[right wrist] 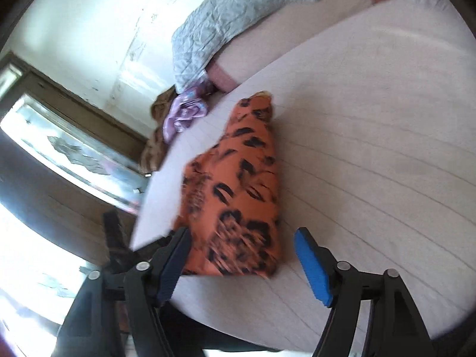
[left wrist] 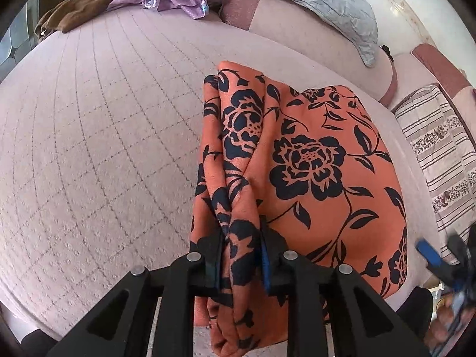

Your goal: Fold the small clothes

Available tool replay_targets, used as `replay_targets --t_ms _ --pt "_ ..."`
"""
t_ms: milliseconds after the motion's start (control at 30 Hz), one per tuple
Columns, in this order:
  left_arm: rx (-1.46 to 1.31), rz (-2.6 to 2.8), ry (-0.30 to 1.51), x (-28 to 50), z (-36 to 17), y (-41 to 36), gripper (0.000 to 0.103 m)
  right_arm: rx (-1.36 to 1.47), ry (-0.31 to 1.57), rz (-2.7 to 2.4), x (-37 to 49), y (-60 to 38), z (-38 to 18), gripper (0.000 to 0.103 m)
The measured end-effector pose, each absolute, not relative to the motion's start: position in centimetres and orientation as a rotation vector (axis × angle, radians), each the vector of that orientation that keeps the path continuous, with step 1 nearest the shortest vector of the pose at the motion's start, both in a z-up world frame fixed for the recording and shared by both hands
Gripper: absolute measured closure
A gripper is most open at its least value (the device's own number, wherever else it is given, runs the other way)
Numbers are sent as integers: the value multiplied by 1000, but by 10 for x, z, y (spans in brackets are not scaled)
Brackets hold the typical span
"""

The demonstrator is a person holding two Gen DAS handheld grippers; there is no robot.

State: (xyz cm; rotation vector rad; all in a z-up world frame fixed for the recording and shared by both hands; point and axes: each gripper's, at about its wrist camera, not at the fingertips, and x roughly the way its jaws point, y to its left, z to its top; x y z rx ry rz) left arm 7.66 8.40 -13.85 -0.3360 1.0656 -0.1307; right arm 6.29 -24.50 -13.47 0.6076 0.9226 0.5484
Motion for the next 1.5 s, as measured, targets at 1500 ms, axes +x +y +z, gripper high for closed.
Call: replay_targets --t_ms 1500 --pt "-197 -99 998 99 -129 49 69 477 1194 457 199 -169 -182 50"
